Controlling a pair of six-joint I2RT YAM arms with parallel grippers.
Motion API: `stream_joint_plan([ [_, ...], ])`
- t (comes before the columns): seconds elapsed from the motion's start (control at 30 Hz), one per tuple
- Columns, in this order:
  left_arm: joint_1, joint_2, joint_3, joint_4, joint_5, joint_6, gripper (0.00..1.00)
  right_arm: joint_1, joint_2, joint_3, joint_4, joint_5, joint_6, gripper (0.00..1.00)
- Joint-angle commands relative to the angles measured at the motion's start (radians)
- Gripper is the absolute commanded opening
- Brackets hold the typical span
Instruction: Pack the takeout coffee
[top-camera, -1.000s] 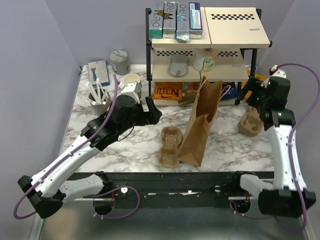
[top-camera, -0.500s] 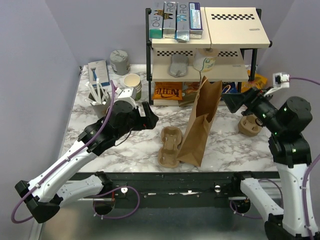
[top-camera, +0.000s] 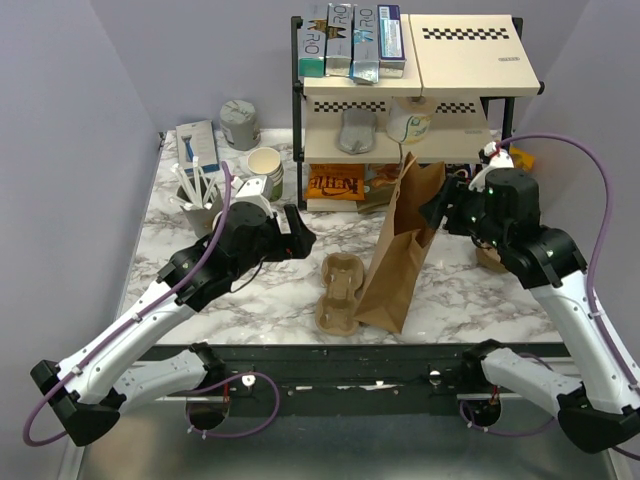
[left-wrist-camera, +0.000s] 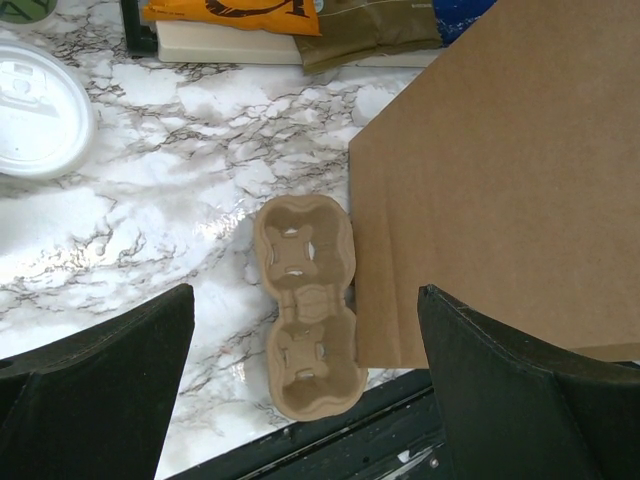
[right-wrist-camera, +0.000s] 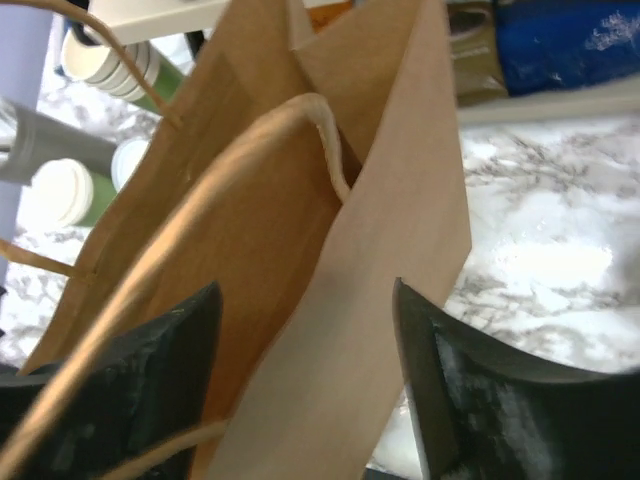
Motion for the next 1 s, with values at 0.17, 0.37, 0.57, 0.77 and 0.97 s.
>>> stream_joint_plan([
  [0.17,0.003,0.027,0.092,0.054,0.017,0.024,0.99,0.014,-0.077,-0.026,-0.059,0.095,-0.025,0.21],
  [0.37,0.001,0.136,0.221,0.114,0.16,-0.002,0.99,0.014,-0.178,-0.068,0.074,0.01,-0.195,0.01],
  [0.57,-0.026,0.242,0.309,0.122,0.238,-0.134,0.99,0.015,-0.279,-0.19,0.206,-0.079,-0.211,0.01],
  [0.77,-0.152,0.313,0.403,0.044,0.054,-0.188,0.99,0.035,-0.319,-0.209,0.228,-0.036,-0.217,0.01],
  [0.97,-0.207,0.392,0.525,-0.034,-0.081,-0.289,0.99,0.093,-0.298,-0.224,0.231,0.093,-0.229,0.01],
])
